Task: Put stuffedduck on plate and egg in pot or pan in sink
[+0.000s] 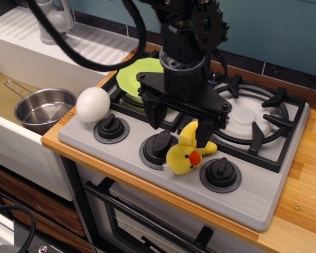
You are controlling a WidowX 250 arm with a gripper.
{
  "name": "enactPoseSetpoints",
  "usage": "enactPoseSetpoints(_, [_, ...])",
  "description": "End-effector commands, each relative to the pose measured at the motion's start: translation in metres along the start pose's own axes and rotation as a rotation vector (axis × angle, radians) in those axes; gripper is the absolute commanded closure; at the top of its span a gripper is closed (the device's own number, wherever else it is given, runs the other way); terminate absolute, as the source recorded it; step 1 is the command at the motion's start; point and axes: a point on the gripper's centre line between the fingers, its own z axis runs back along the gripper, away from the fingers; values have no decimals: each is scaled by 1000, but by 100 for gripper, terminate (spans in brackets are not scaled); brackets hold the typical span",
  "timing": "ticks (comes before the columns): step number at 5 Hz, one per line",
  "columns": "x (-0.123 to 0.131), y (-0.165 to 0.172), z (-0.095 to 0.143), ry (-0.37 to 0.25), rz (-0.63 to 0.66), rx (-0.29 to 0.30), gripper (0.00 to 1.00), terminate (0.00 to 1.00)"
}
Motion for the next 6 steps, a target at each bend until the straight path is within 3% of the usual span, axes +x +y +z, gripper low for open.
enactPoseSetpoints(1, [0, 0, 0, 0, 0, 0, 0, 0])
enactPoseSetpoints(6, [16, 0, -36, -53, -11, -62, 0, 0])
